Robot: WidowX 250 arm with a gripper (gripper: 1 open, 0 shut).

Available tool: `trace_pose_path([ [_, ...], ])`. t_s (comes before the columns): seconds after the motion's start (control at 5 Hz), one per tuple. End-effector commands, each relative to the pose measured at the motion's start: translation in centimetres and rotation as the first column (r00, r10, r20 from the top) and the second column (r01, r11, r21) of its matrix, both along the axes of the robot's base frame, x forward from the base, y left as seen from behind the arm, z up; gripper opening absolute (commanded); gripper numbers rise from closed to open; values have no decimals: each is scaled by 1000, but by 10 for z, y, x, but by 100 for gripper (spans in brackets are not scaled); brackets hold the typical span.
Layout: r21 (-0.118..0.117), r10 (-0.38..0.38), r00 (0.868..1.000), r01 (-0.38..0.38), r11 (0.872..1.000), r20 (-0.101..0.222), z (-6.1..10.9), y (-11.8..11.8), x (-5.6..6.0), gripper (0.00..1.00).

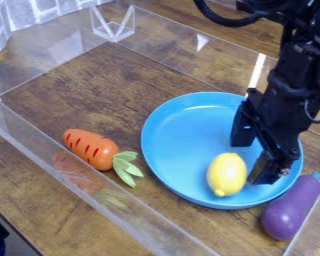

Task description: Put the lemon on the blue tray

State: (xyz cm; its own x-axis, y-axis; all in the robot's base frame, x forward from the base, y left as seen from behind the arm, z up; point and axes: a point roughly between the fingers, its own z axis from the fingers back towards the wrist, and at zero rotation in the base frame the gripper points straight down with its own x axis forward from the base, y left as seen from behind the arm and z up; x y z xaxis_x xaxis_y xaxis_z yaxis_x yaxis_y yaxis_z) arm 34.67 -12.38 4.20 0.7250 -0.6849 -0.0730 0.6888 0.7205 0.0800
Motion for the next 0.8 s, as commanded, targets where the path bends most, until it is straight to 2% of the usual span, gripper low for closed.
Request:
trace_pose_path([
  [0.0, -3, 16, 999, -16, 1000, 51, 18, 3, 12, 100],
  [0.2, 11, 21, 999, -22, 1000, 48, 19, 5, 15, 100],
  [0.4, 25, 26, 998, -28, 999, 51, 23, 8, 18, 0],
  [0.6, 41, 37, 998, -39, 998, 53, 28, 11, 18, 100],
])
